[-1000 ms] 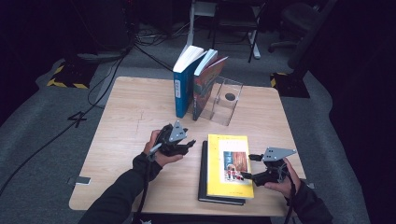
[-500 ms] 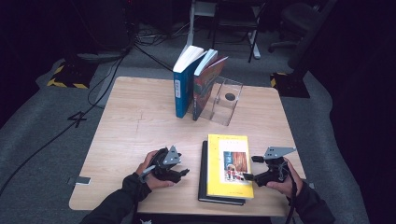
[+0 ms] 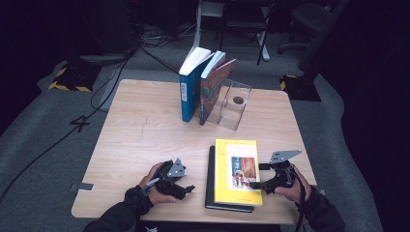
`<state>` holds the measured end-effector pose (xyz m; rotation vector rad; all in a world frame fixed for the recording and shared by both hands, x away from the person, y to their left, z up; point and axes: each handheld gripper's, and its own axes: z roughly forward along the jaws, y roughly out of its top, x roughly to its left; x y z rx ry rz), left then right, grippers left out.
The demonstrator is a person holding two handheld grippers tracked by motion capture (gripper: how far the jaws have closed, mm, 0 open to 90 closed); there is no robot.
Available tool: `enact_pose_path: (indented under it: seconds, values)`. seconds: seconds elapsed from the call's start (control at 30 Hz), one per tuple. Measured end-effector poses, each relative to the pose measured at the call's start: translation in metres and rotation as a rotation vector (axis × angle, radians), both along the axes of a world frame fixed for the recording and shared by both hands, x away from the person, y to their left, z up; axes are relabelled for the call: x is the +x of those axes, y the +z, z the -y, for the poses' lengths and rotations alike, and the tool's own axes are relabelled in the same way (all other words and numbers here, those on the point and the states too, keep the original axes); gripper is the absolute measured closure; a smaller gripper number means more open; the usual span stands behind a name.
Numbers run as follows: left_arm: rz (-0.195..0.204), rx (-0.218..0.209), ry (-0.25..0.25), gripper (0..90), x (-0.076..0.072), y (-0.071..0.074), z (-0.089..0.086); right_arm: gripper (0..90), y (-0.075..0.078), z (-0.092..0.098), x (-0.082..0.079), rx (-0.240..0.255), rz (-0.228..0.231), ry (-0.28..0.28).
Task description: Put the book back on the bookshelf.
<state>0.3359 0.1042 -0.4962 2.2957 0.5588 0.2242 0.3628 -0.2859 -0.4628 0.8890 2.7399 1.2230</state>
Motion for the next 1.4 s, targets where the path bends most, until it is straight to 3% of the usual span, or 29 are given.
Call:
enact_pose_path:
  seconds: [0.27, 0.4, 0.87, 1.13, 1.27, 1.4]
  values:
    - [-0.019, 0.025, -0.017, 19.4, 0.005, -0.007, 0.007, 9.5, 0.003, -0.003, -0.002, -0.020, 0.023, 0.002]
    - [-0.016, 0.018, -0.025, 18.3, 0.005, -0.008, 0.008, 14.1, 0.007, -0.004, -0.004, -0.031, 0.067, 0.003]
    - [-0.016, 0.018, -0.037, 18.0, 0.008, -0.008, 0.009, 18.4, 0.024, -0.013, 0.001, 0.006, 0.136, 0.028]
    - [-0.015, 0.021, -0.033, 17.9, 0.009, -0.008, 0.009, 21.6, 0.019, -0.028, 0.025, -0.011, 0.092, 0.024]
    - [-0.017, 0.019, -0.005, 17.7, 0.011, -0.008, 0.010, 23.5, 0.014, -0.030, 0.024, -0.053, 0.088, 0.028]
    - [-0.017, 0.014, 0.011, 17.7, 0.013, -0.008, 0.010, 25.0, 0.012, -0.023, 0.019, -0.053, 0.049, 0.063]
